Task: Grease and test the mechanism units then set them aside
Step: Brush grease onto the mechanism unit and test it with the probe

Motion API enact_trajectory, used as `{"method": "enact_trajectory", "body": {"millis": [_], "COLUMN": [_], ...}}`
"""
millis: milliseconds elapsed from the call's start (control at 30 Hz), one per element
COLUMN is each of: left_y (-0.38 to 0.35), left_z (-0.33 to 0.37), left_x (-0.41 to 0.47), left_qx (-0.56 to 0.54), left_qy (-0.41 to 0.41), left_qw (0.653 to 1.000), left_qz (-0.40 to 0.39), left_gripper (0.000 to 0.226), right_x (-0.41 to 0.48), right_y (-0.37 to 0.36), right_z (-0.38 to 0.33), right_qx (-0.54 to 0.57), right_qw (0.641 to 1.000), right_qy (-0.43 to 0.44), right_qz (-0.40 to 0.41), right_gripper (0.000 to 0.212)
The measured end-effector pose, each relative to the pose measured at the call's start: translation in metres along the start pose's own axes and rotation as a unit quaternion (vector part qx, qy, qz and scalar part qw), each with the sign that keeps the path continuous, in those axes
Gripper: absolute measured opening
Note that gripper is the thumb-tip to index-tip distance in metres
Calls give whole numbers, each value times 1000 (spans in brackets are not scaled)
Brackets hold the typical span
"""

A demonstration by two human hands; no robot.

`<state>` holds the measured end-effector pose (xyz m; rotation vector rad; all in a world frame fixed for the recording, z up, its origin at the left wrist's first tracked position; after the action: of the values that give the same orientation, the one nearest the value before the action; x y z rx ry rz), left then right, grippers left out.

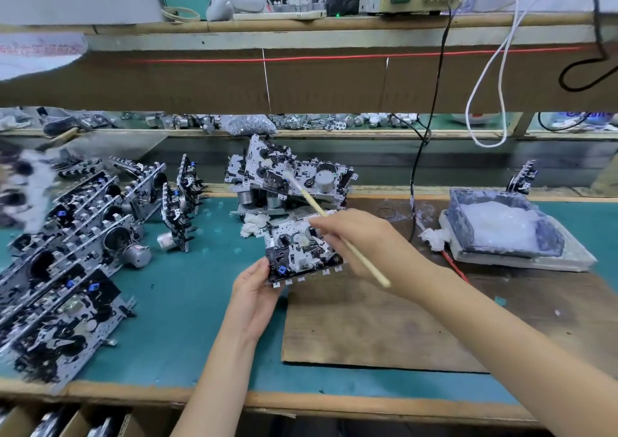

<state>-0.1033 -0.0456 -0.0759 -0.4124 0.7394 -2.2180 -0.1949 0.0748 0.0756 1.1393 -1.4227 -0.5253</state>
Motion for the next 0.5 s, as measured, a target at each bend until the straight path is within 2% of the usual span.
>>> {"method": "enact_trajectory", "body": {"millis": [133,300,500], "left_y": [2,2,3], "left_z": [0,2,1], "left_x": [2,1,1], "left_qx": [-1,-12,-9], "left_qy": [-7,-6,4], "left_qw": [1000,1000,1000], "left_qz": [5,22,25], "left_gripper": [26,28,28], "right_x": [-13,-17,-15], "right_y": [11,11,5], "right_z": [-10,-14,-11], "right_qx": [60,64,65], "right_qw": [998,998,997], "right_qy": [17,10,-19], "right_qz": [7,-1,-41], "right_gripper": [31,30,19]}}
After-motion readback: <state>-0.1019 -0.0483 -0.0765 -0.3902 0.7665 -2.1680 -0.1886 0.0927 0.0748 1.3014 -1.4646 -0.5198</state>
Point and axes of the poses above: each hand's wrist, its own x-axis towards the middle knuckle, its own y-axis out of the back of the hand, z = x × y, the point moved 7 cm from there along x, towards the middle knuckle, and after that the axes turned 8 degrees about -z, right-handed, at the moved point
